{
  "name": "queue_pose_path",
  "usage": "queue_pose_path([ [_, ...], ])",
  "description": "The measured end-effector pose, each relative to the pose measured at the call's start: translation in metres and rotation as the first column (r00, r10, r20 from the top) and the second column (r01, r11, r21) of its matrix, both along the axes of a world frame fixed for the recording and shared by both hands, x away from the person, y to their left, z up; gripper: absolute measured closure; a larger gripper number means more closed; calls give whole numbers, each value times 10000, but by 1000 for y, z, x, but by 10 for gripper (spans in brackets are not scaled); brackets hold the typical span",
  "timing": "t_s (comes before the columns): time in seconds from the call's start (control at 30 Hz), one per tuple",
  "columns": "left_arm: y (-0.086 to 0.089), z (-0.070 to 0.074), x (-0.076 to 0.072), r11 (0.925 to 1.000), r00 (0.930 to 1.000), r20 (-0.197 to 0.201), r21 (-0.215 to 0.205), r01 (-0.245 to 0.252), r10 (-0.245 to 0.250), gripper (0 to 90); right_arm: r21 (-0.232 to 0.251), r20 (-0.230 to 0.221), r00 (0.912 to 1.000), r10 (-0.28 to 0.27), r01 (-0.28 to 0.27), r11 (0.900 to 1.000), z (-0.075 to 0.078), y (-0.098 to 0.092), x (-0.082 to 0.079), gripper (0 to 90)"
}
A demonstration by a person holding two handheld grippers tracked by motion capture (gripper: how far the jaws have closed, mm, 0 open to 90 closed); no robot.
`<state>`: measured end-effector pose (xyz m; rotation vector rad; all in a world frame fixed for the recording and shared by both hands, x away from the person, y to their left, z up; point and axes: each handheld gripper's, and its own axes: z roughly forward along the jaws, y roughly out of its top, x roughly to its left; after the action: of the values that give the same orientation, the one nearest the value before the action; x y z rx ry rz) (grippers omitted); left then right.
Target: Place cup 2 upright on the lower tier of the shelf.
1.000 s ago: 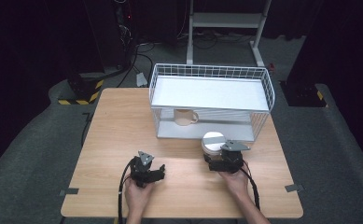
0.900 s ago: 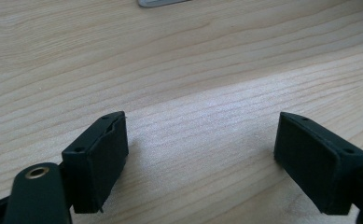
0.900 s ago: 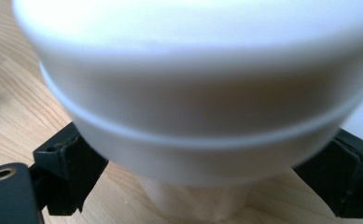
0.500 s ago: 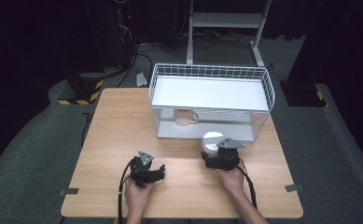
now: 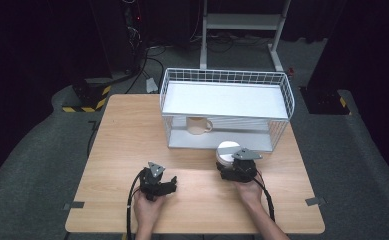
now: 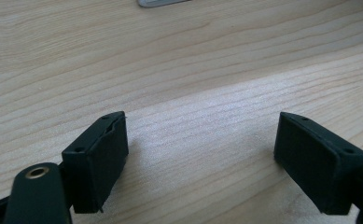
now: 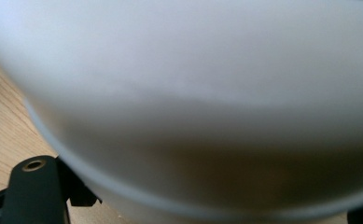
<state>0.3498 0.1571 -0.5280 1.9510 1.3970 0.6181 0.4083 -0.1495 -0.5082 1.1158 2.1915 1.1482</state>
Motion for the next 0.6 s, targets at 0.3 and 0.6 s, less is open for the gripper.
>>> queue_pose_path([
  [0.3, 0, 0, 0, 10000, 10000, -1, -2, 2, -2, 180, -65, -22, 10000, 8, -8, 10000, 1, -1, -2, 187],
  [0.6, 0, 0, 0, 10000, 10000, -1, -3, 0, 0, 180, -30, 68, 9999, 101, -101, 9999, 5, -4, -3, 188],
])
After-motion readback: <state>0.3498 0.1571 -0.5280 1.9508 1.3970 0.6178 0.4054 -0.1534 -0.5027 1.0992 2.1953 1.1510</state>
